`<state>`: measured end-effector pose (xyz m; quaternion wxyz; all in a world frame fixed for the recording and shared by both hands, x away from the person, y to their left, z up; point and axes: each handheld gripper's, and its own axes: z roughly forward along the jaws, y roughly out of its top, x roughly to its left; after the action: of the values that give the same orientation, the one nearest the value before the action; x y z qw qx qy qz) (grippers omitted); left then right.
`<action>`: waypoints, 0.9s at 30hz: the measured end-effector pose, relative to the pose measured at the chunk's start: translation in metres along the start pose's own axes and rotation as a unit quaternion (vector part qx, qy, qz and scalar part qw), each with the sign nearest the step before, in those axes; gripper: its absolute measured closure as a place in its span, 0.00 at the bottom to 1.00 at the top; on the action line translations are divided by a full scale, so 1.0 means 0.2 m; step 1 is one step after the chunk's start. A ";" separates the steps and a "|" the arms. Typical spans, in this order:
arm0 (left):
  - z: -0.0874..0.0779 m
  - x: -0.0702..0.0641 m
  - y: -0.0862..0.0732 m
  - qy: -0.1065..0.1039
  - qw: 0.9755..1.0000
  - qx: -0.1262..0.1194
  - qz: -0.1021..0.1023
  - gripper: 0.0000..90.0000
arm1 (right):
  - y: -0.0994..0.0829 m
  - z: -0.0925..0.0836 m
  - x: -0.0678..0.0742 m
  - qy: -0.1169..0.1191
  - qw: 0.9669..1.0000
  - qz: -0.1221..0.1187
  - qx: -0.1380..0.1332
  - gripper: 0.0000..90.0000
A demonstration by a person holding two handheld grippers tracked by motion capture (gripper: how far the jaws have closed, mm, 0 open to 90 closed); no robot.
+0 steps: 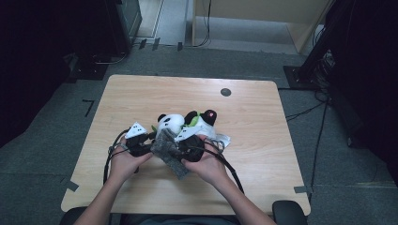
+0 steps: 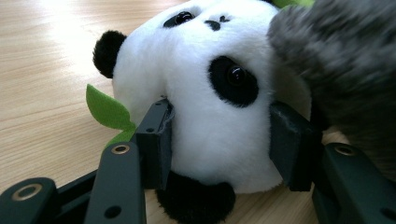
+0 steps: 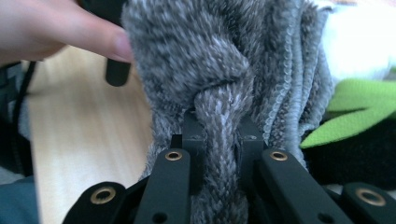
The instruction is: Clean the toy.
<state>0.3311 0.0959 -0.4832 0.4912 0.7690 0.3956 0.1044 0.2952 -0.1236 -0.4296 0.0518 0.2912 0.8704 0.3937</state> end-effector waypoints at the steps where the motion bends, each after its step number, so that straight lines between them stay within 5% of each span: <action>1: 0.00 0.00 0.00 0.000 1.000 0.000 0.000 0.51 | -0.01 0.01 0.00 -0.003 1.000 0.000 -0.001 0.89; 14: 0.00 0.00 0.00 0.002 1.000 0.003 0.000 0.53 | -0.10 0.14 0.00 -0.054 0.998 0.014 -0.016 0.88; 27: 0.00 -0.01 0.00 0.002 1.000 0.002 -0.001 0.54 | -0.21 0.00 -0.02 -0.100 0.994 -0.006 -0.046 0.88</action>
<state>0.3298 0.0955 -0.4832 0.4889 0.7694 0.3976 0.1044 0.2781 -0.1474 -0.4612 0.1544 0.3212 0.8435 0.4020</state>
